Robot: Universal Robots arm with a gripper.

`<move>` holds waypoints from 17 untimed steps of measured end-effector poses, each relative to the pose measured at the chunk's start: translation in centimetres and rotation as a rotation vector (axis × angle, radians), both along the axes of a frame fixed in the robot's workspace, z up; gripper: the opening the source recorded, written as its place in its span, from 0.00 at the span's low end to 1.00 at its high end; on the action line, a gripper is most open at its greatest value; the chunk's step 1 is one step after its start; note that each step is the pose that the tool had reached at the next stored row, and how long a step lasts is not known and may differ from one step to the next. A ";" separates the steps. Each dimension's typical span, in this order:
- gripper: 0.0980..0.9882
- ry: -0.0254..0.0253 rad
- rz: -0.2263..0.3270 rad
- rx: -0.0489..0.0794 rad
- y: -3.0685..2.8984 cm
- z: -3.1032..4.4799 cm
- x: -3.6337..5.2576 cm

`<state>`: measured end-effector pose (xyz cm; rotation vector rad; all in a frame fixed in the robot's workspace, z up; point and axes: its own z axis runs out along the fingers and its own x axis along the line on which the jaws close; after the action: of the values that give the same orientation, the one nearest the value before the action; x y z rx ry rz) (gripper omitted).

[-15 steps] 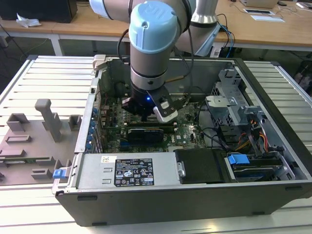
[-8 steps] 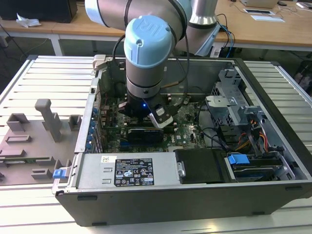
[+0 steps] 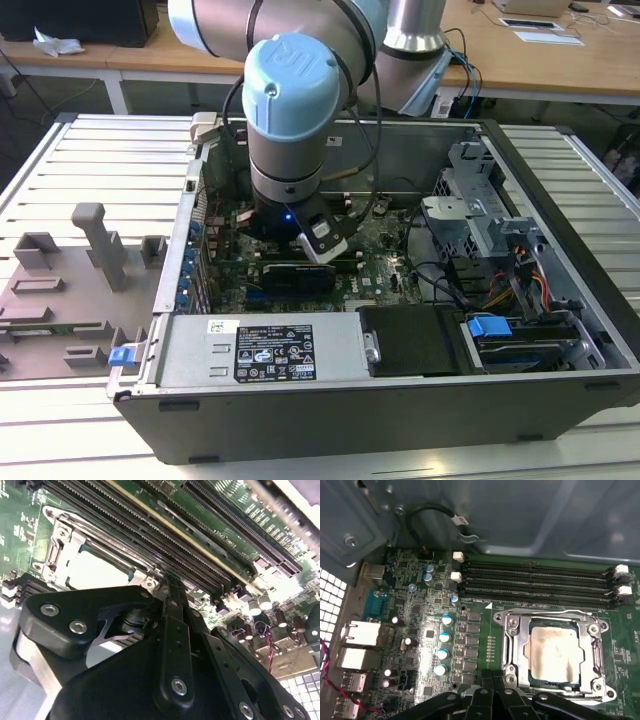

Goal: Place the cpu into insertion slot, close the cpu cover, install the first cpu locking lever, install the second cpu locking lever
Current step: 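Install the second cpu locking lever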

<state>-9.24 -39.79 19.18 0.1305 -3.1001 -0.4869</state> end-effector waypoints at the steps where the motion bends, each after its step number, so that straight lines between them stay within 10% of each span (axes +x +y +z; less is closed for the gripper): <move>1: 0.01 -0.0009 0.001 0.000 0.02 0.20 0.01; 12: 0.01 0.0013 0.002 0.002 -0.53 0.10 -0.06; 17: 0.01 0.0012 0.002 0.001 -0.61 1.53 -0.06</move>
<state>-9.30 -40.40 20.71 0.1338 -3.0982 -0.4881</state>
